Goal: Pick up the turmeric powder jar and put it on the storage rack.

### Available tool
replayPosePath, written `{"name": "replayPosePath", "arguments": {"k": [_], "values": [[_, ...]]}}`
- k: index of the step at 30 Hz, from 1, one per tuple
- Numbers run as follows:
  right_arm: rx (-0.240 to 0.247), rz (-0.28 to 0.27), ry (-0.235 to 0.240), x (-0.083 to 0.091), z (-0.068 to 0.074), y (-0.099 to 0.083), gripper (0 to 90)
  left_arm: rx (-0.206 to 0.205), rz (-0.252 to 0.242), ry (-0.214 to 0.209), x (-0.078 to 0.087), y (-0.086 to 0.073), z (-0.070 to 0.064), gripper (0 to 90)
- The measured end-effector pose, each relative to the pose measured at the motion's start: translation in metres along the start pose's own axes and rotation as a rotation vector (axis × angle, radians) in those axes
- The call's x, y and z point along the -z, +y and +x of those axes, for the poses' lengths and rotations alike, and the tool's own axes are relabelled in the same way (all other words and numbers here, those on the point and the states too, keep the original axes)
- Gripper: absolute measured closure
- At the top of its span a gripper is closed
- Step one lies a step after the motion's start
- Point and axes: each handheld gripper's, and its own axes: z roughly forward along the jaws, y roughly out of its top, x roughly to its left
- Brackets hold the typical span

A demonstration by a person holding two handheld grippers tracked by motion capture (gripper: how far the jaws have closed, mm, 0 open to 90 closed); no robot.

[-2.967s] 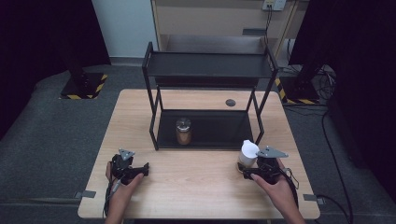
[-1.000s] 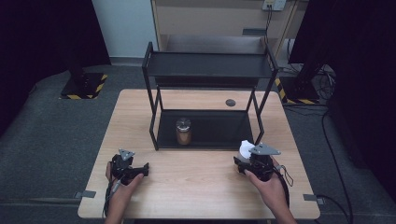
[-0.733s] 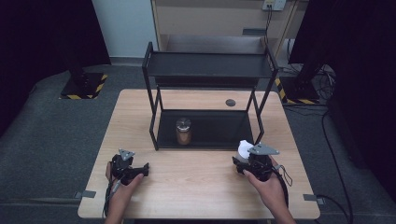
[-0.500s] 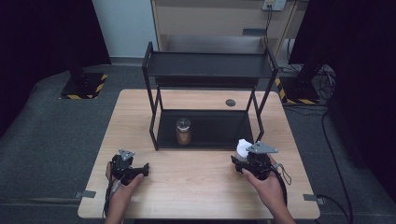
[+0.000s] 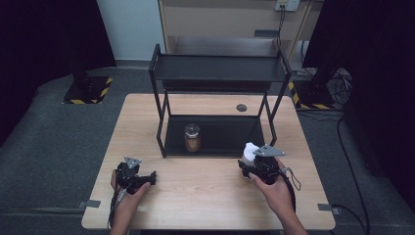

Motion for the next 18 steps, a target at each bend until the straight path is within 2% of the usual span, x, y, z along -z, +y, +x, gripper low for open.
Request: {"name": "replayPosePath", "arguments": {"k": [18], "values": [[-0.003, 0.01, -0.011, -0.014, 0.007, 0.024, 31.7, 0.0, 0.0, 0.0, 0.0, 0.0, 0.0, 0.7]]}}
